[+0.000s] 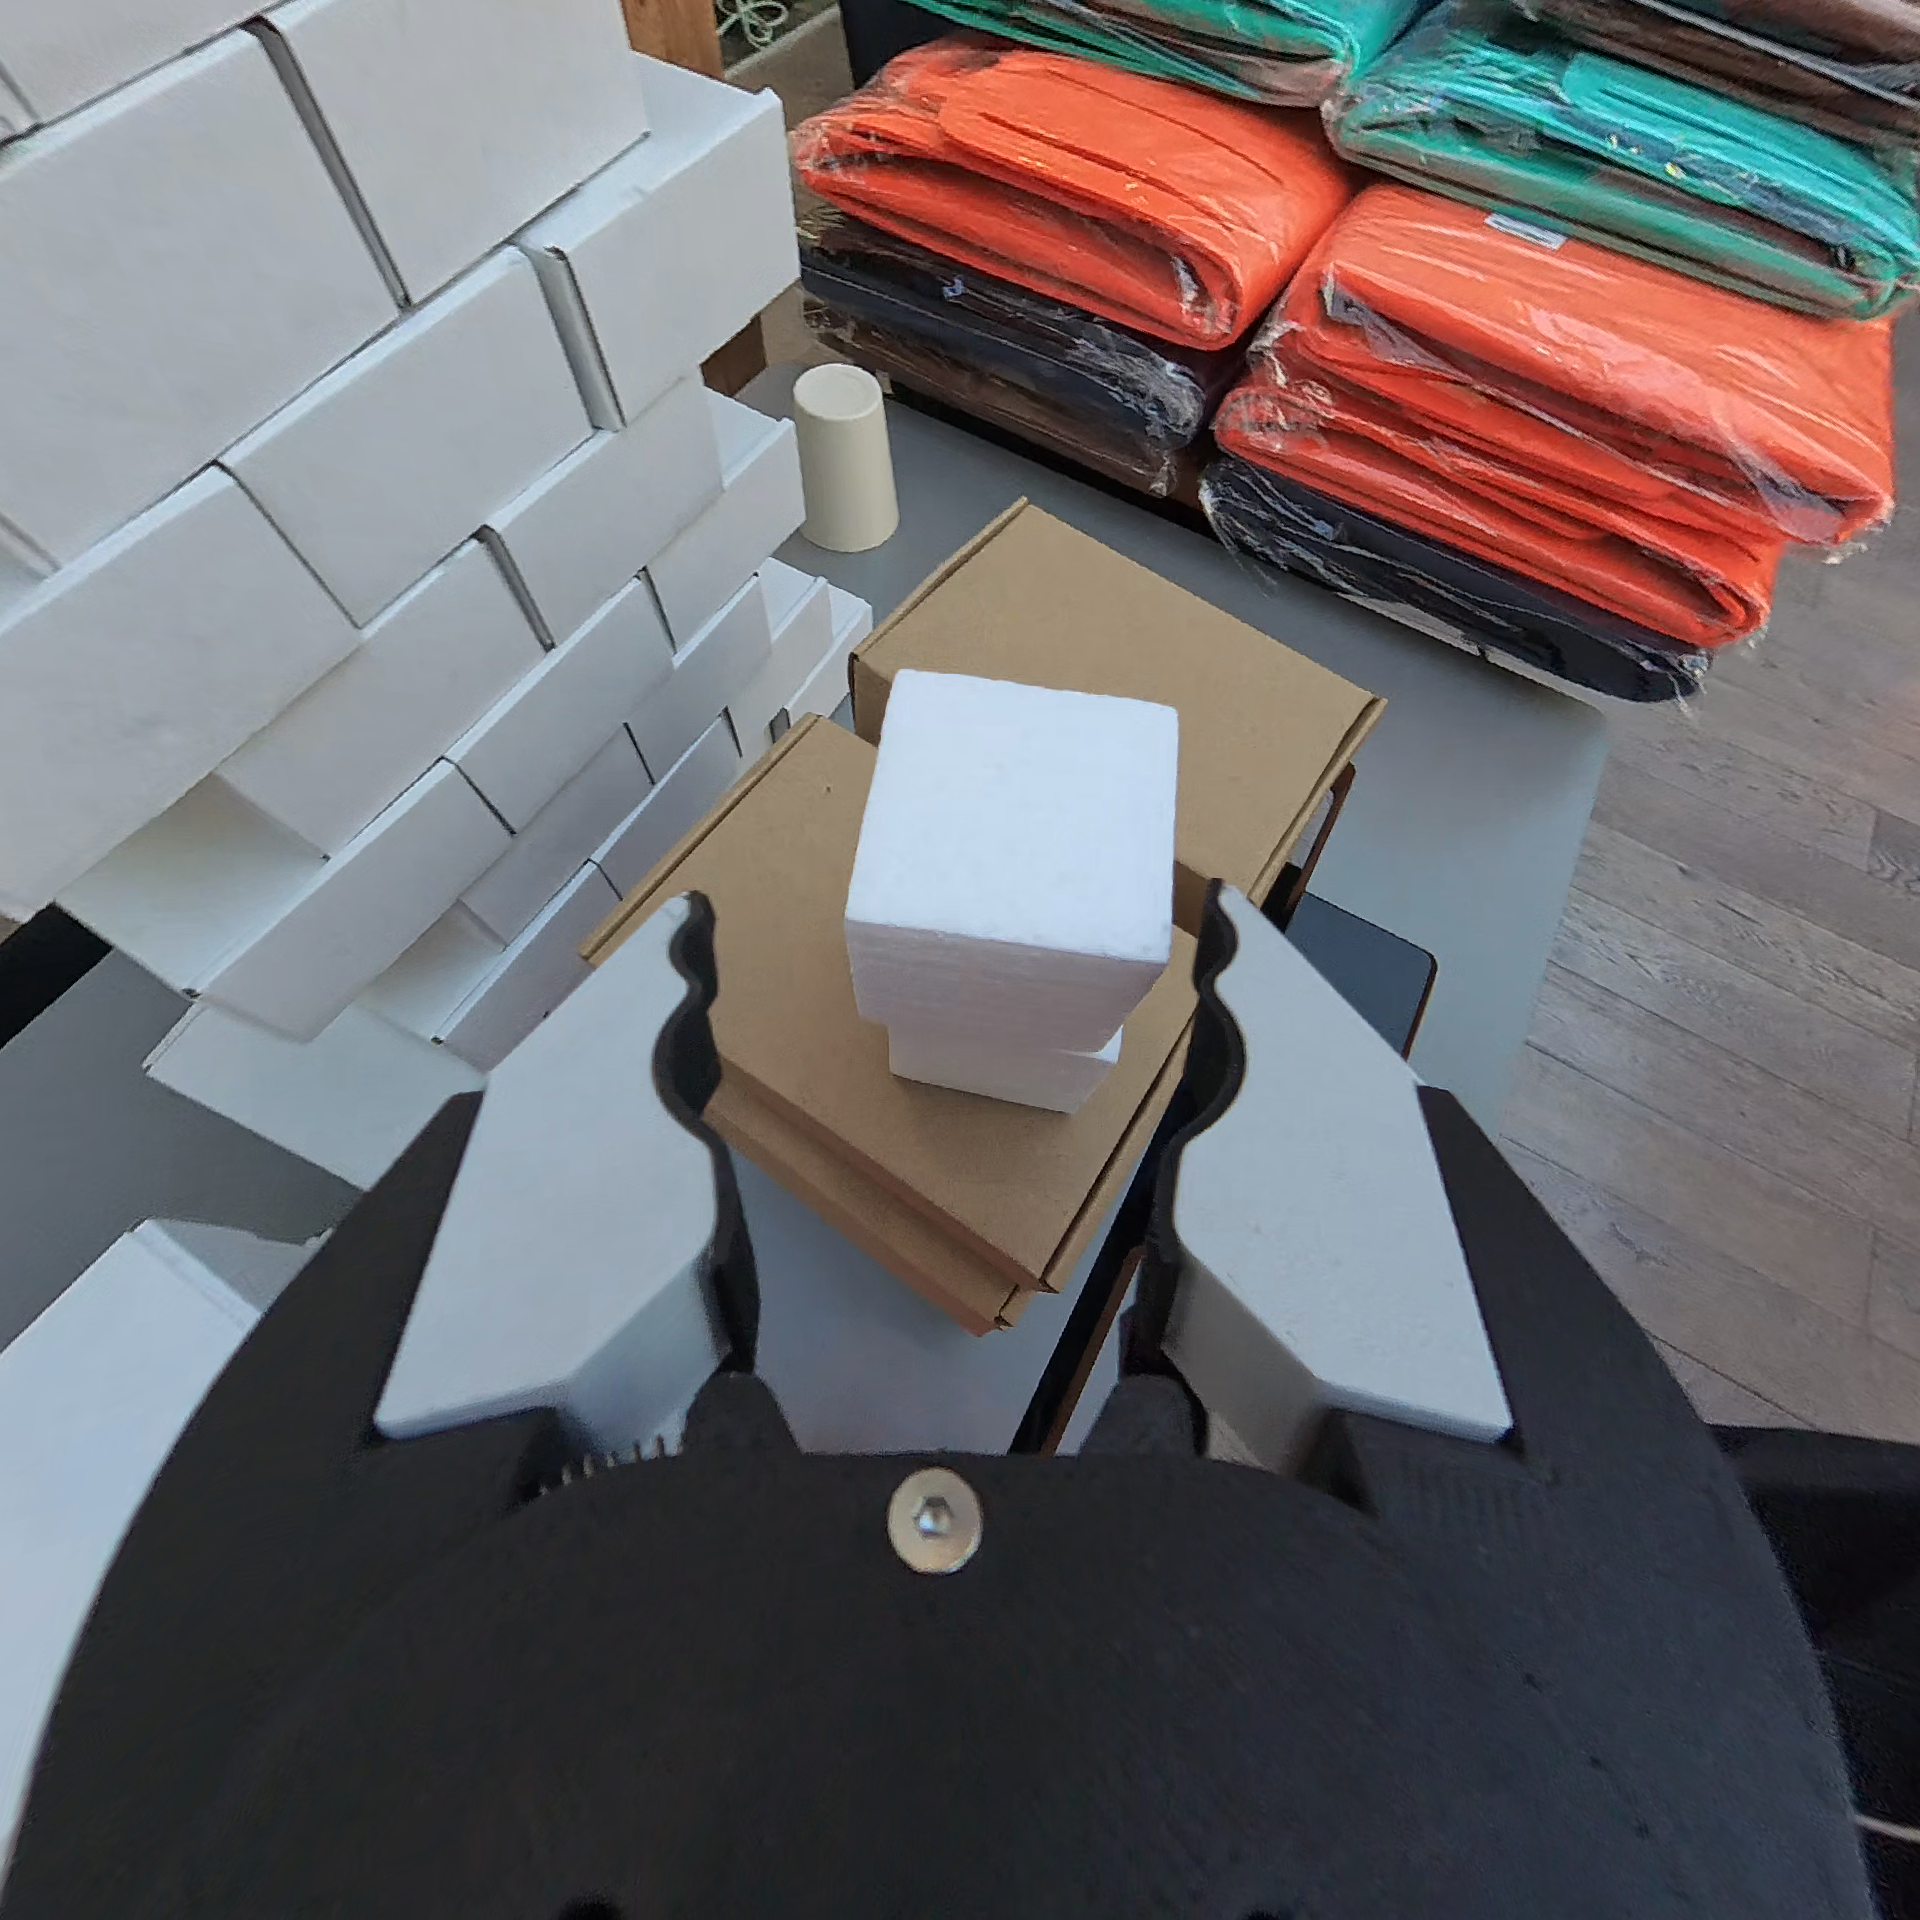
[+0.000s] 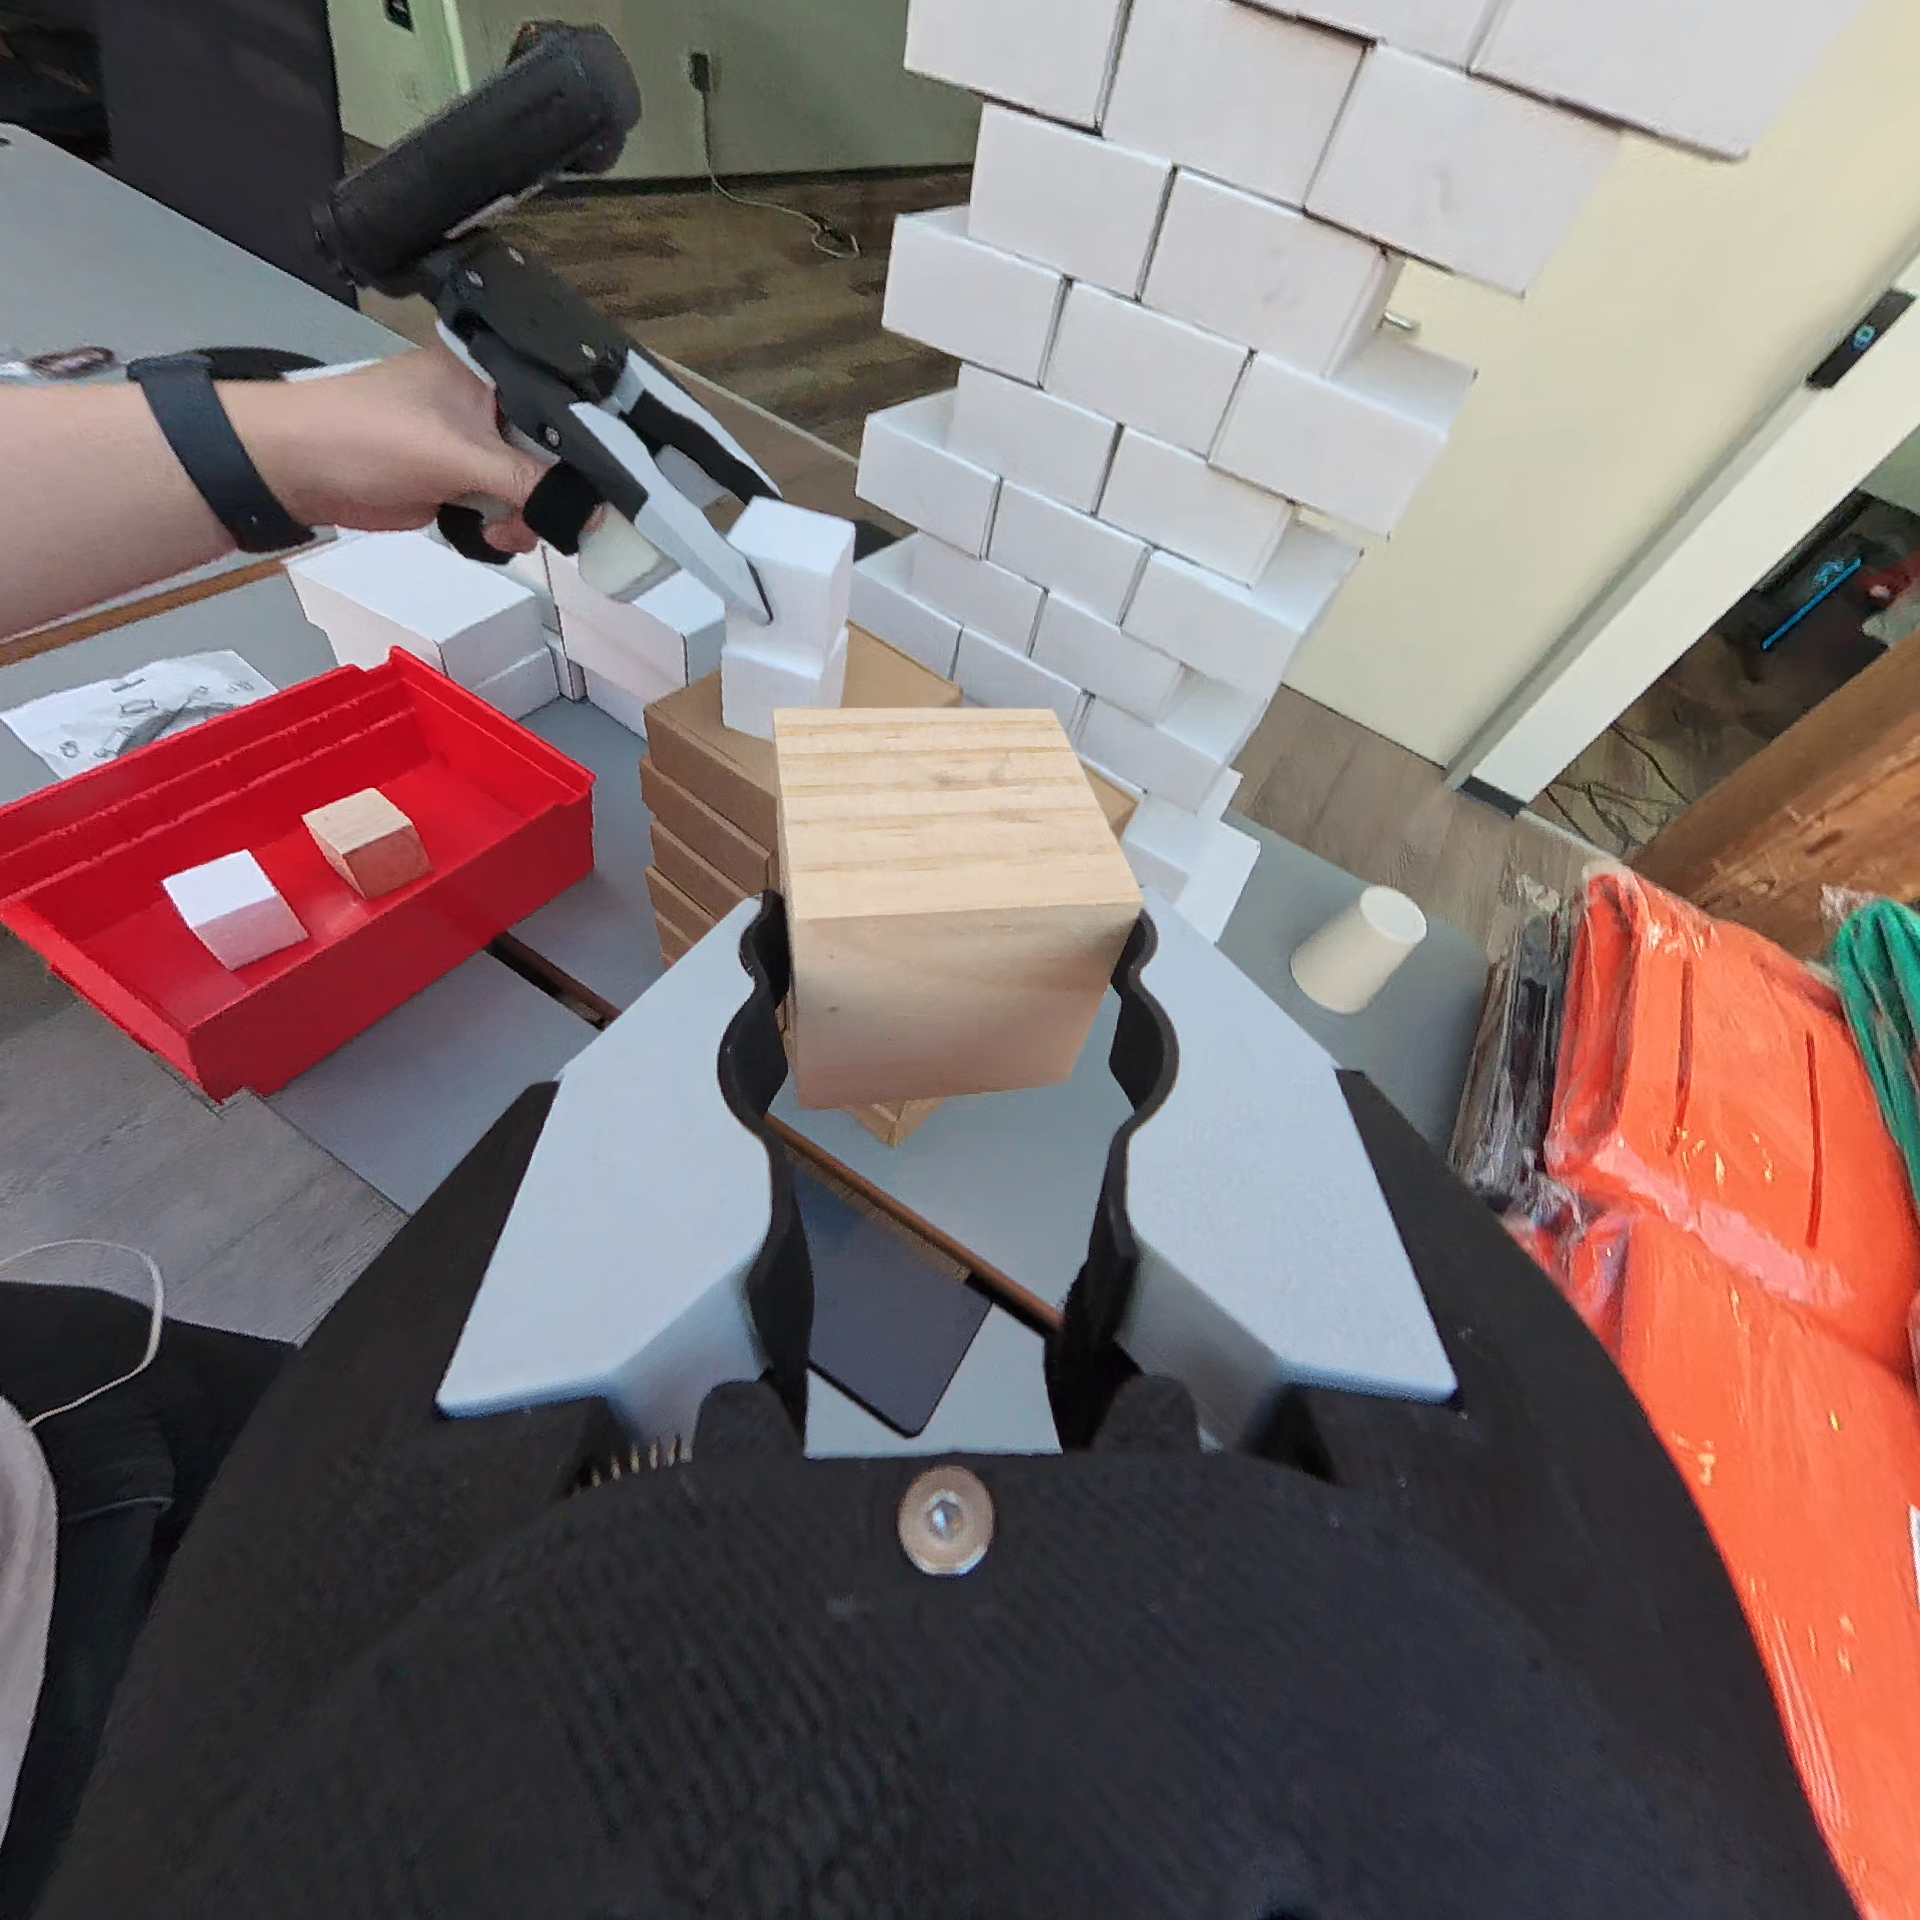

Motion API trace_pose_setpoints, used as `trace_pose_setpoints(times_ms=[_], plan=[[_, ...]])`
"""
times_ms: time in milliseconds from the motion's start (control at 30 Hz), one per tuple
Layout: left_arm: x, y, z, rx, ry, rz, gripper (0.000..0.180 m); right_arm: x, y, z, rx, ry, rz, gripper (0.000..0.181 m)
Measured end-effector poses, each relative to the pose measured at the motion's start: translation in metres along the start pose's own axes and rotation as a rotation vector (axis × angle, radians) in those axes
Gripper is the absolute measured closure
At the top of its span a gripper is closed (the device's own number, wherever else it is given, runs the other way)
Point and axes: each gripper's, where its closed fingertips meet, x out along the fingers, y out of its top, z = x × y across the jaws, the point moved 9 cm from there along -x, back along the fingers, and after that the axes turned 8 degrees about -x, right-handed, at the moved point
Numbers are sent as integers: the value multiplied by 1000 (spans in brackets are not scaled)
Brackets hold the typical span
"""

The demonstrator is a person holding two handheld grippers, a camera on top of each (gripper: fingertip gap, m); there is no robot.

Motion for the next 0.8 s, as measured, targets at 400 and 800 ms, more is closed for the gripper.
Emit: trace_pose_setpoints(times_ms=[400,800], plan=[[-111,-17,-4,-78,132,-13,122,112,47,-66,-31,330,-8,120],[-290,-319,64,-887,533,-134,122,411,16,-337,-285,891,-616,119]])
